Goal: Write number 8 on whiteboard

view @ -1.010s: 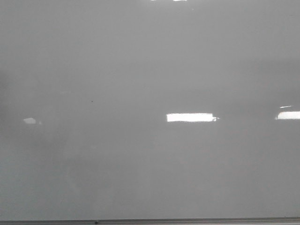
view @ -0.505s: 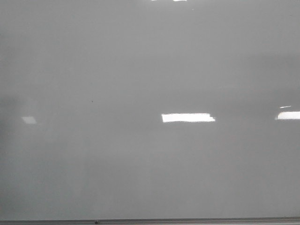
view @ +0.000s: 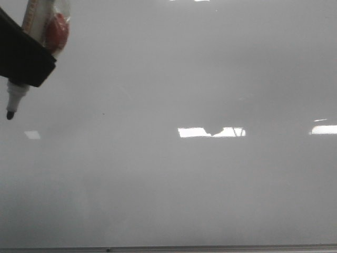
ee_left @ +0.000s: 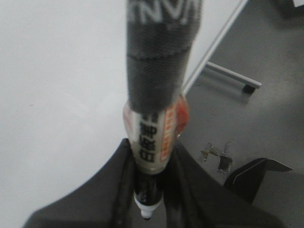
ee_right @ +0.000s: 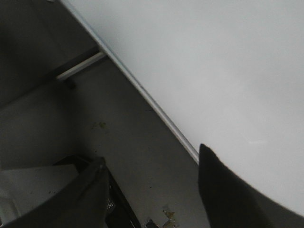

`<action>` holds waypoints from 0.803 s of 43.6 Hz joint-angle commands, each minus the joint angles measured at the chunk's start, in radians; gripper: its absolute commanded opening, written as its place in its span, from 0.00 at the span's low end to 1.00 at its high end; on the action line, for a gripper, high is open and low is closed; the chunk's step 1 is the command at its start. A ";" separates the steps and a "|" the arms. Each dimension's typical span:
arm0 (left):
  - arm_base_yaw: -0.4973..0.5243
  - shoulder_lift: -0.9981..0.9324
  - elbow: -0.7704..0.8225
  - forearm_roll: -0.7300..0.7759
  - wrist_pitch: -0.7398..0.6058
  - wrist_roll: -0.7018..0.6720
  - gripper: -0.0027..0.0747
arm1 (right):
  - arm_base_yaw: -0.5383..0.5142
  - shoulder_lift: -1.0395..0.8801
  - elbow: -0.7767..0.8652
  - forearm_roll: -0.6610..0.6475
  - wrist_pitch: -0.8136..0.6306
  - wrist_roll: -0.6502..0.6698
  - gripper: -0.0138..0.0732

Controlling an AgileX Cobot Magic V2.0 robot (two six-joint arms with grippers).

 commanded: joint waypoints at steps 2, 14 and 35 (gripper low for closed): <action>-0.081 -0.016 -0.034 -0.026 -0.043 0.005 0.04 | 0.085 0.104 -0.129 0.083 -0.004 -0.099 0.67; -0.145 -0.016 -0.034 -0.026 -0.043 0.005 0.04 | 0.310 0.346 -0.359 0.077 0.009 -0.129 0.67; -0.145 -0.016 -0.034 -0.026 -0.043 0.005 0.04 | 0.455 0.577 -0.547 0.065 0.045 -0.133 0.67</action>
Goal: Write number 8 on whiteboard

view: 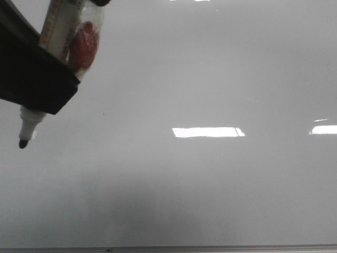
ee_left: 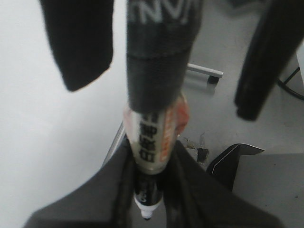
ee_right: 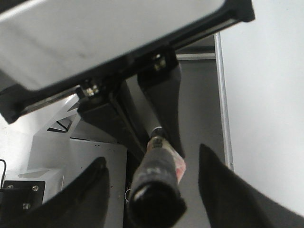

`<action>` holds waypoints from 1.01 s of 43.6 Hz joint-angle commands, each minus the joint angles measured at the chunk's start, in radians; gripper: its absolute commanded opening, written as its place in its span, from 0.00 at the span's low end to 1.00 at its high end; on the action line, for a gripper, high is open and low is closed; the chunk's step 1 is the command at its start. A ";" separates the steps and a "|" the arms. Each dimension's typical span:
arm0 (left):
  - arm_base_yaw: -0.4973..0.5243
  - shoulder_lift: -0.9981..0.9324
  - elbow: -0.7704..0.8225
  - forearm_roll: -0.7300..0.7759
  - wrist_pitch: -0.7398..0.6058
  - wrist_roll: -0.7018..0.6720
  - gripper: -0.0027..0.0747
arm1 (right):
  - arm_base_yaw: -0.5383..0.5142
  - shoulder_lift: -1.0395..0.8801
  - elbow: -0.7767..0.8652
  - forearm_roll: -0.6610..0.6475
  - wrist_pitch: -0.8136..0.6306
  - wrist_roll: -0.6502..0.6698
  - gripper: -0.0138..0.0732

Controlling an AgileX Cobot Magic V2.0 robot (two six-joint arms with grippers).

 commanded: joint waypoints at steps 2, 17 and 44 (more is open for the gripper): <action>-0.007 -0.016 -0.034 -0.021 -0.057 0.002 0.04 | 0.001 -0.013 -0.053 0.033 -0.015 -0.022 0.67; -0.007 -0.016 -0.034 -0.021 -0.087 0.002 0.04 | 0.001 0.017 -0.057 0.038 -0.005 -0.025 0.44; -0.007 -0.016 -0.034 -0.022 -0.073 -0.002 0.14 | -0.003 0.017 -0.057 0.010 0.094 -0.024 0.08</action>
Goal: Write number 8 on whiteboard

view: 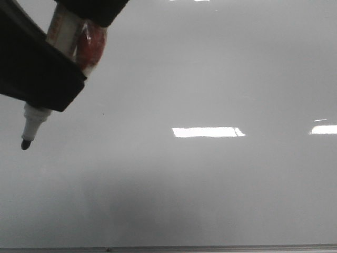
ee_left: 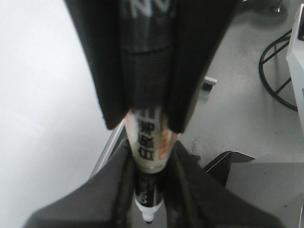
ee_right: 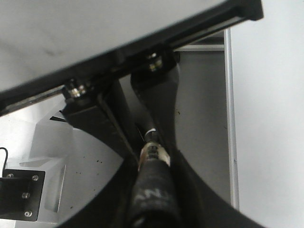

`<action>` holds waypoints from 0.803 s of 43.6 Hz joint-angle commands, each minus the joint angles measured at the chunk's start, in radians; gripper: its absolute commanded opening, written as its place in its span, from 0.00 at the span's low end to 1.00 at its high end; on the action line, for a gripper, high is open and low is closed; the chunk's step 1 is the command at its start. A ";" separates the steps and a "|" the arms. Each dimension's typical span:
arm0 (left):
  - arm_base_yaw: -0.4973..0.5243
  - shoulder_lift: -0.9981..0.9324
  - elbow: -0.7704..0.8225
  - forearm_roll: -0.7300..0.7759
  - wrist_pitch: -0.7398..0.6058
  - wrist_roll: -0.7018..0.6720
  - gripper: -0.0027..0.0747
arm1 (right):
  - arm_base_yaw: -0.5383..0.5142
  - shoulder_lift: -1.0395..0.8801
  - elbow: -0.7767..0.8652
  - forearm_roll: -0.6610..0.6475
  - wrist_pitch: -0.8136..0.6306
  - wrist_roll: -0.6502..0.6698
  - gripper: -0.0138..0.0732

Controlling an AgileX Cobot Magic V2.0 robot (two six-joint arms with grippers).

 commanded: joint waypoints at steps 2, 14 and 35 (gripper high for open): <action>-0.007 -0.016 -0.034 0.002 -0.054 0.012 0.25 | -0.006 -0.028 -0.031 0.015 0.047 0.004 0.08; 0.017 -0.020 -0.034 0.004 -0.052 -0.065 0.79 | -0.079 -0.031 -0.027 0.007 0.069 0.045 0.08; 0.064 -0.443 0.183 -0.102 -0.198 -0.069 0.03 | -0.493 -0.180 0.374 0.612 -0.247 -0.212 0.08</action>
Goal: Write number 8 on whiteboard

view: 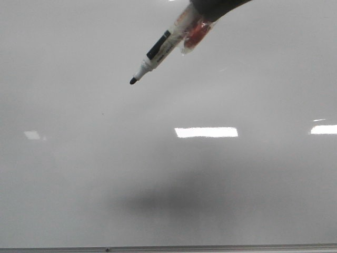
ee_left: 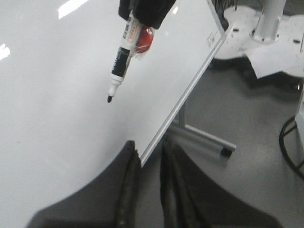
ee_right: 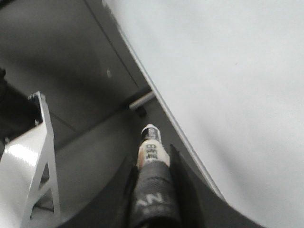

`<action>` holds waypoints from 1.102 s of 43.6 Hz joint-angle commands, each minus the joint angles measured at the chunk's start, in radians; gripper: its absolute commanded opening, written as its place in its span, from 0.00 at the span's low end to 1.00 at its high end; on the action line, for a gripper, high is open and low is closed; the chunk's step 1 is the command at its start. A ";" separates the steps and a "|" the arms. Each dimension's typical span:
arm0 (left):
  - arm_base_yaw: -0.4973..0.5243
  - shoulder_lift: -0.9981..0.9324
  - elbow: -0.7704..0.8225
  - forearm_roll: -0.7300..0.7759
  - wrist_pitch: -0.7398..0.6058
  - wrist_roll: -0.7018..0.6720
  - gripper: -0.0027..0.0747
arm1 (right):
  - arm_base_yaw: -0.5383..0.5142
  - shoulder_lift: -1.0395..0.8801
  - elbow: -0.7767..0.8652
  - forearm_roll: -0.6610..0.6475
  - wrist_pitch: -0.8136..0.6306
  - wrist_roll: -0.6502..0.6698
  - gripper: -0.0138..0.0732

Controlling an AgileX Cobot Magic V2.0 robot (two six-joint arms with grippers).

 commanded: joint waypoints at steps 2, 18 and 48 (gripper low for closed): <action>0.003 -0.118 0.048 -0.067 -0.107 -0.012 0.01 | -0.020 -0.034 0.073 0.277 -0.118 -0.143 0.08; 0.003 -0.298 0.135 -0.084 -0.171 -0.012 0.01 | -0.009 0.185 0.071 0.763 -0.185 -0.464 0.08; 0.003 -0.298 0.135 -0.084 -0.176 -0.012 0.01 | 0.046 0.437 -0.098 0.736 -0.260 -0.491 0.08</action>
